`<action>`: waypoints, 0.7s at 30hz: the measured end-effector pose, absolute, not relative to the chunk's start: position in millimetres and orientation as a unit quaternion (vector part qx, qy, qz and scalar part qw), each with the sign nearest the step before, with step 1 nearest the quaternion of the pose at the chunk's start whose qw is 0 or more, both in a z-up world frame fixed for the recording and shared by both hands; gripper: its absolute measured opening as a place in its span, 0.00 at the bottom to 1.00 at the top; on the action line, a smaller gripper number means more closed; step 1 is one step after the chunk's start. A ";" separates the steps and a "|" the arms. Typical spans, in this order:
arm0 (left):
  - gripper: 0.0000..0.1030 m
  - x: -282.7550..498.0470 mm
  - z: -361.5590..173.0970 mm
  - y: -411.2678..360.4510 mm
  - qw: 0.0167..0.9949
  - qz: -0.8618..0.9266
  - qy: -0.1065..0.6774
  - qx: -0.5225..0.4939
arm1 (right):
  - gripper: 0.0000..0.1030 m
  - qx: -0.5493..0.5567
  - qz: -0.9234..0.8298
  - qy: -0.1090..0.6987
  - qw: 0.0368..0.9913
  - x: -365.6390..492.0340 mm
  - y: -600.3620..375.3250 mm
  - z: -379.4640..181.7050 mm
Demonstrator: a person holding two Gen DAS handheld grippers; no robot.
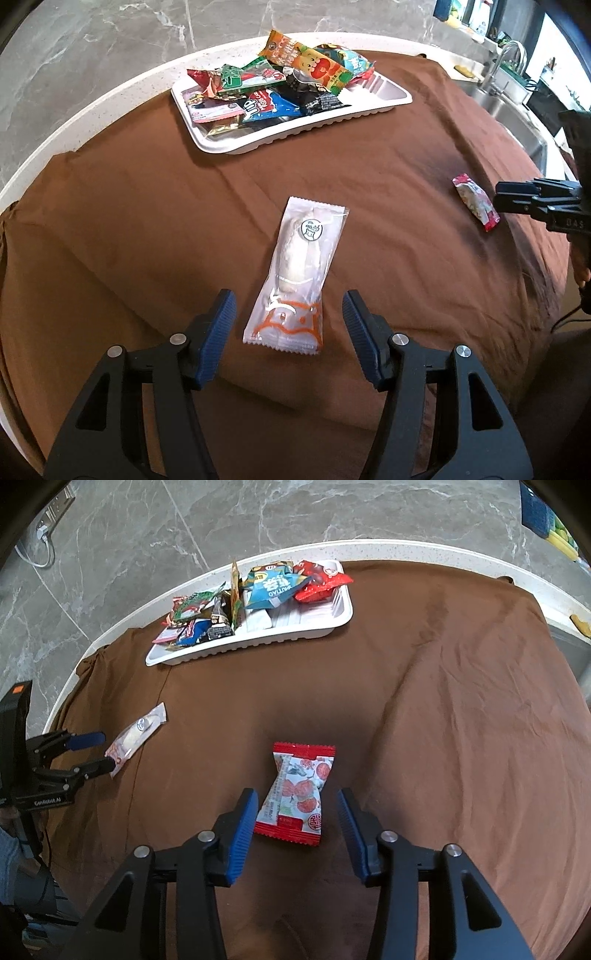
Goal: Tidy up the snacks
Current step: 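Grasp the white packet with left tool while right tool grasps red-white candy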
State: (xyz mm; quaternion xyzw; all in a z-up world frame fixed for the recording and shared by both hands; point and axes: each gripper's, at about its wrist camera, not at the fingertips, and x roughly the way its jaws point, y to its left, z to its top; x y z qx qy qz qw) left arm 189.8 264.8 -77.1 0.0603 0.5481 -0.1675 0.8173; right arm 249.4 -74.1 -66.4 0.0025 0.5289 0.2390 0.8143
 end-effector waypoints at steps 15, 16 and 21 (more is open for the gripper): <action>0.56 215.9 -87.1 241.9 0.813 -0.160 0.552 0.095 | 0.47 -0.029 0.235 0.538 0.809 254.7 -58.1 -78.7; 0.56 216.5 -87.7 240.6 0.813 -0.159 0.552 0.096 | 0.47 -0.030 0.235 0.539 0.808 255.0 -56.4 -79.2; 0.56 221.6 -94.0 234.5 0.809 -0.157 0.557 0.103 | 0.47 -0.039 0.236 0.542 0.805 257.0 -51.0 -81.7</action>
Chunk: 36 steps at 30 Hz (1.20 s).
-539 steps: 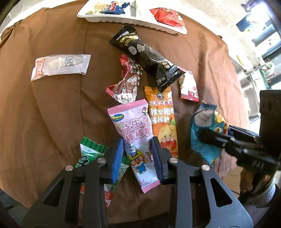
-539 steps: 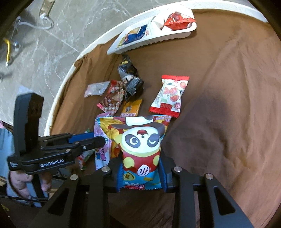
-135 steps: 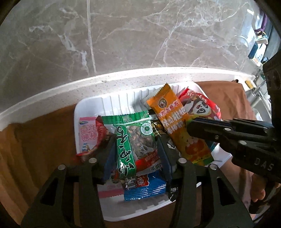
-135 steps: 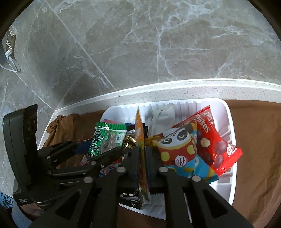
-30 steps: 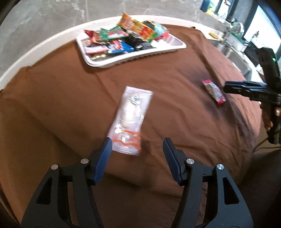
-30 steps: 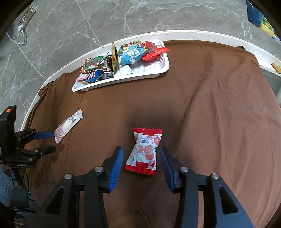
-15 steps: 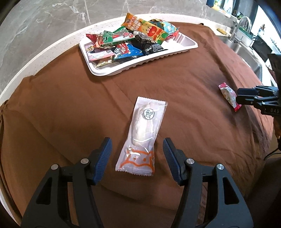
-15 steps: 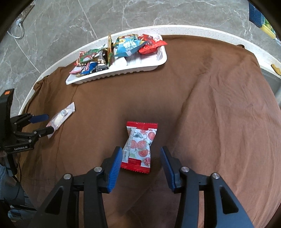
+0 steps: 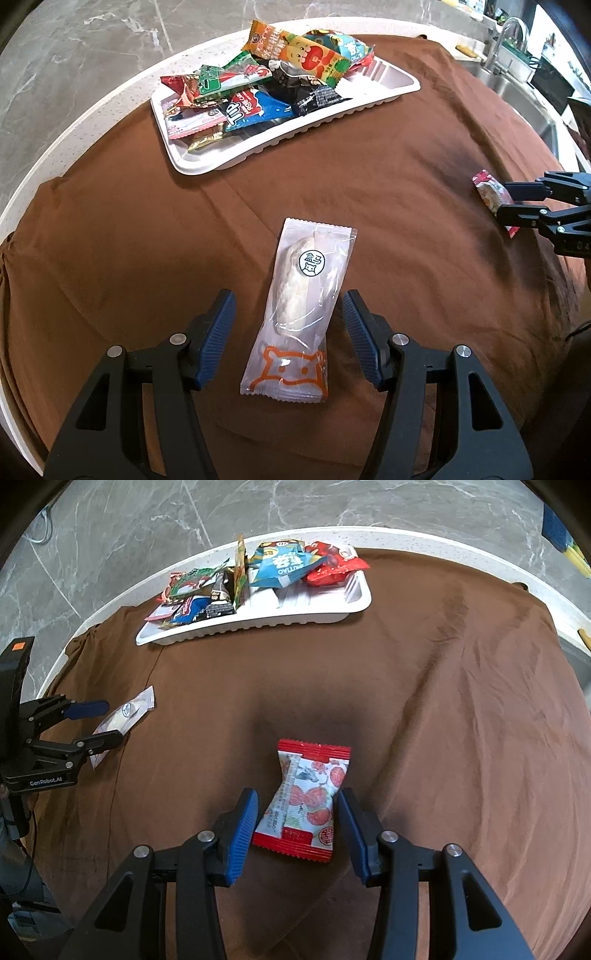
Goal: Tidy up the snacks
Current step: 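Grasp the white packet with left tool while right tool grasps red-white candy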
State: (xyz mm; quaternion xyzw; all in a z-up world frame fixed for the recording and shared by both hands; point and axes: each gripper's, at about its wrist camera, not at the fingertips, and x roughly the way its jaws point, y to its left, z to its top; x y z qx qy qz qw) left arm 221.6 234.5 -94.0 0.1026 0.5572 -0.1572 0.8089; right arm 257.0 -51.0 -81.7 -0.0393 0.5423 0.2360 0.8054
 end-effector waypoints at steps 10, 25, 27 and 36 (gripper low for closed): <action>0.56 225.7 -102.6 229.6 0.806 -0.155 0.562 0.104 | 0.38 -0.054 0.230 0.544 0.805 260.9 -49.0 -83.7; 0.32 224.8 -102.1 224.8 0.806 -0.171 0.559 0.094 | 0.33 -0.051 0.237 0.545 0.803 265.3 -49.5 -80.8; 0.31 225.3 -101.6 224.2 0.806 -0.174 0.559 0.087 | 0.33 -0.046 0.238 0.544 0.803 266.5 -50.6 -78.8; 0.29 224.6 -95.9 231.2 0.807 -0.180 0.559 0.058 | 0.33 -0.031 0.235 0.540 0.808 271.0 -57.3 -69.1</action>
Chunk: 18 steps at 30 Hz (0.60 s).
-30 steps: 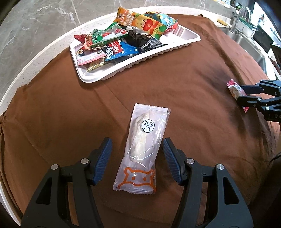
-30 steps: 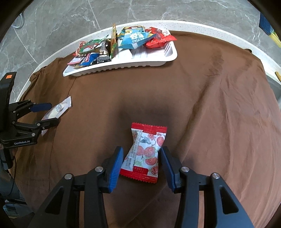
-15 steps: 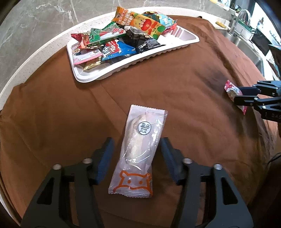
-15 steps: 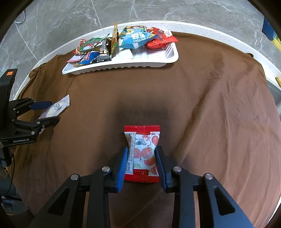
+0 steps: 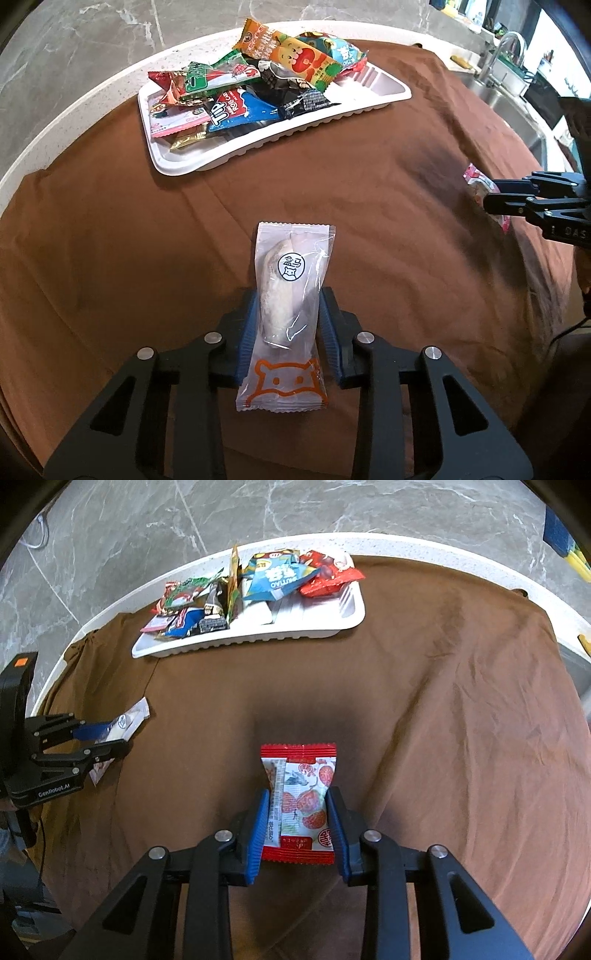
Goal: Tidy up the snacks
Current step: 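Grasp the white packet with left tool while right tool grasps red-white candy, then lower white packet and red-white candy into the tray and open both tools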
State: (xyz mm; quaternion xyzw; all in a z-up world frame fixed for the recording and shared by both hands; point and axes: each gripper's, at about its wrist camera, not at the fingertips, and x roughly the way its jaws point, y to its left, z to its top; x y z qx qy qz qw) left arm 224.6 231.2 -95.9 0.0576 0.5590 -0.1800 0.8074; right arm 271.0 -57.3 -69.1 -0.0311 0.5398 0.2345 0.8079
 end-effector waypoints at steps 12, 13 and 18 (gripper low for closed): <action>0.29 230.2 -60.5 245.7 0.821 -0.186 0.539 0.006 | 0.33 -0.004 0.246 0.534 0.809 284.1 -57.3 -53.6; 0.29 230.8 -57.2 246.5 0.823 -0.185 0.537 0.004 | 0.33 -0.002 0.247 0.534 0.809 285.5 -57.0 -52.0; 0.29 239.2 -43.7 249.1 0.829 -0.182 0.528 -0.007 | 0.33 0.003 0.254 0.524 0.813 295.4 -53.0 -40.4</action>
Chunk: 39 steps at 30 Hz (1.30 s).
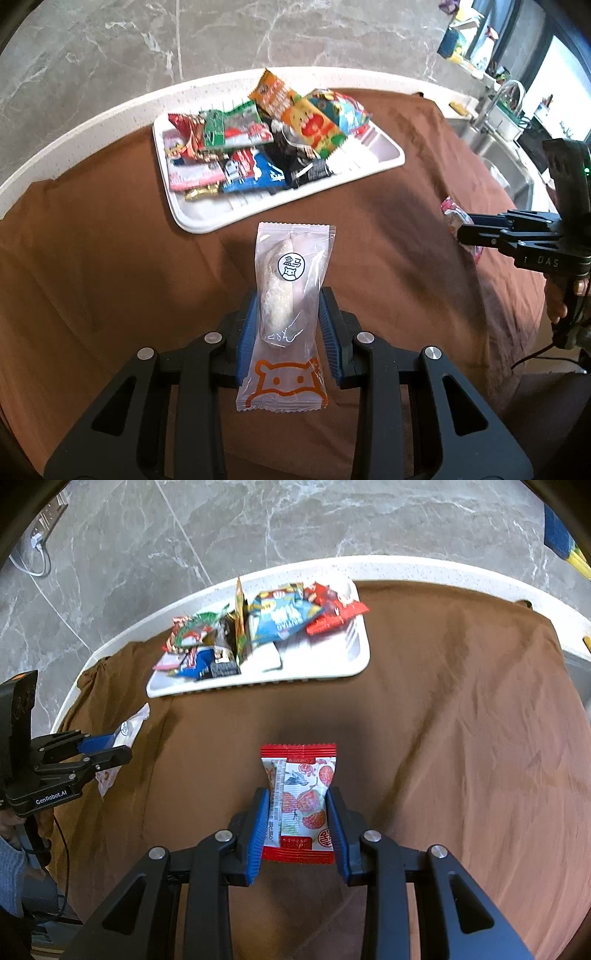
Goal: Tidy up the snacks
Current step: 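Lower white packet and red-white candy into the tray and open both tools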
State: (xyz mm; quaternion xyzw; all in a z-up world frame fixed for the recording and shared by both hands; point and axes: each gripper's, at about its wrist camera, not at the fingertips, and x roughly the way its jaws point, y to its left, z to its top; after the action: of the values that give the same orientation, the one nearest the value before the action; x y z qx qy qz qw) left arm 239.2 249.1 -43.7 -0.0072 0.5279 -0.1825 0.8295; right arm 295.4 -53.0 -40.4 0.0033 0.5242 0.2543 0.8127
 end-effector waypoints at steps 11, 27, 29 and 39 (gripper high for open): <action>0.29 280.6 -30.2 253.4 0.839 -0.169 0.516 -0.037 | 0.33 0.003 0.277 0.500 0.821 333.6 -31.3 -16.3; 0.29 369.5 -13.4 250.6 0.850 -0.154 0.499 -0.065 | 0.33 -0.022 0.305 0.460 0.834 420.1 21.6 7.1; 0.29 378.4 -14.8 249.5 0.851 -0.151 0.499 -0.068 | 0.33 -0.027 0.306 0.460 0.833 431.0 30.3 5.1; 0.29 417.7 -31.8 241.9 0.850 -0.138 0.504 -0.071 | 0.33 -0.046 0.308 0.464 0.830 461.3 58.3 -11.4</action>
State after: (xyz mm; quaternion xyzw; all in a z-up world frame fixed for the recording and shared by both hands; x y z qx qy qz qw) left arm 417.7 241.9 -31.8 -0.0713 0.5038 -0.1376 0.8498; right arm 461.3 58.3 -11.4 -0.0462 0.4635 0.3076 0.8297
